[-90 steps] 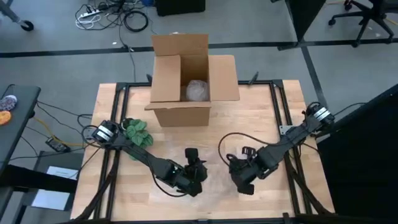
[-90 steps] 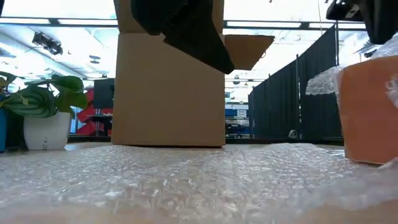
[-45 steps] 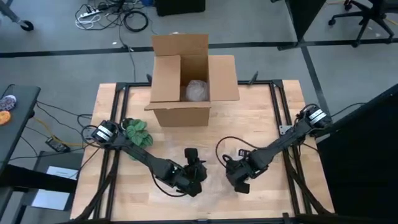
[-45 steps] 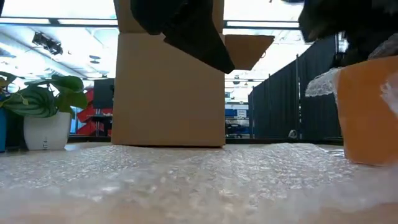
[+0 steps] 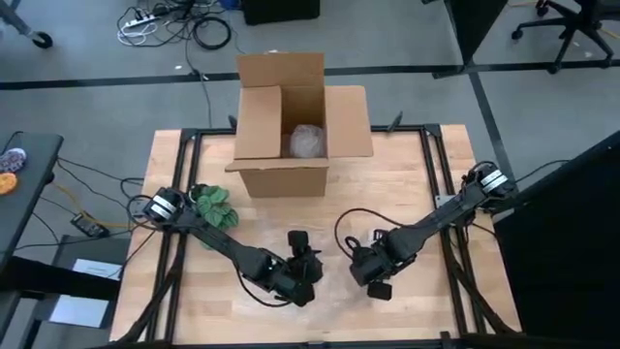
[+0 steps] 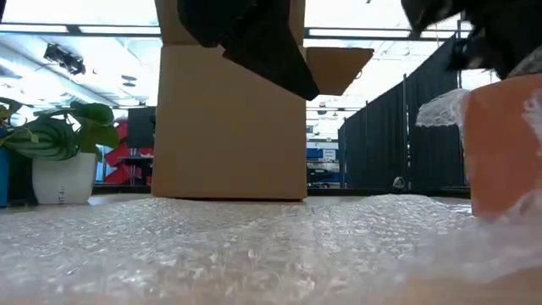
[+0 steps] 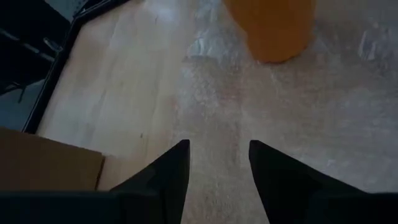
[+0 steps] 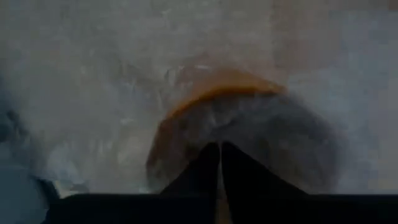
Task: Wrap mug
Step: Wrap the orange mug with the bubble wrap
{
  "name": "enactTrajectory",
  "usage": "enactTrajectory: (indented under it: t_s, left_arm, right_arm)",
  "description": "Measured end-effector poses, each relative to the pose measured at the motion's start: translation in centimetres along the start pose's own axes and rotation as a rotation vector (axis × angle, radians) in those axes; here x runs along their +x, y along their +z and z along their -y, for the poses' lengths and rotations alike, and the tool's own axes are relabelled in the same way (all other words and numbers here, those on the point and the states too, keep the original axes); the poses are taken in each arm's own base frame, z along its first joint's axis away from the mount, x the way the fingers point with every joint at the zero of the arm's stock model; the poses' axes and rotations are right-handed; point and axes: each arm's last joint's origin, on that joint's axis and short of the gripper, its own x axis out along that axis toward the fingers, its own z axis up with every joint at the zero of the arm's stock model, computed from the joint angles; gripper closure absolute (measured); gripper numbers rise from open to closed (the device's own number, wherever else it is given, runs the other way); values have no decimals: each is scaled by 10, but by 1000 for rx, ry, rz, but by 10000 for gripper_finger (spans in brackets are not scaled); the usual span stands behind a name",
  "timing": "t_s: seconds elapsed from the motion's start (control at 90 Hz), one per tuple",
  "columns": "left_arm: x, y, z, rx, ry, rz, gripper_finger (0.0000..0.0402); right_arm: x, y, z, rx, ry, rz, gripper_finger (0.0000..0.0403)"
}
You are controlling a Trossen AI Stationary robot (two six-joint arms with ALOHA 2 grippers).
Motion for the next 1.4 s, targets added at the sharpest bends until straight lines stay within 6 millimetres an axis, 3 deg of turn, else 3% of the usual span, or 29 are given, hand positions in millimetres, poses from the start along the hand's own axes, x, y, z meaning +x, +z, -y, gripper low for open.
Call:
enactTrajectory:
  t_s: [0.233, 0.456, 0.544, 0.7, 0.856, 1.033, 1.2, 1.4]
  left_arm:
    - [0, 0, 0, 0, 0, 0, 250]
    - [0, 0, 0, 0, 0, 0, 250]
    - [0, 0, 0, 0, 0, 0, 250]
    - [1, 0, -1, -2, 2, -1, 250]
    - [2, 0, -2, -1, 5, -2, 250]
    - [3, 1, -3, 17, 8, -3, 250]
    - [4, 1, -5, 17, 11, -5, 250]
    - [4, 1, -5, 17, 10, -5, 250]
  right_arm:
    - [8, -8, 6, 7, -168, 56, 403]
    - [49, -12, 12, 29, -118, 93, 403]
    - [55, -13, 12, 44, -84, 99, 402]
    - [44, -11, 9, 80, -45, 72, 402]
    - [4, -6, -5, 62, 6, 110, 403]
    - [-18, -3, -20, 80, 49, 185, 403]
    - [-9, -6, -27, 86, 14, 199, 403]
    - [23, -10, -27, 72, -82, 114, 403]
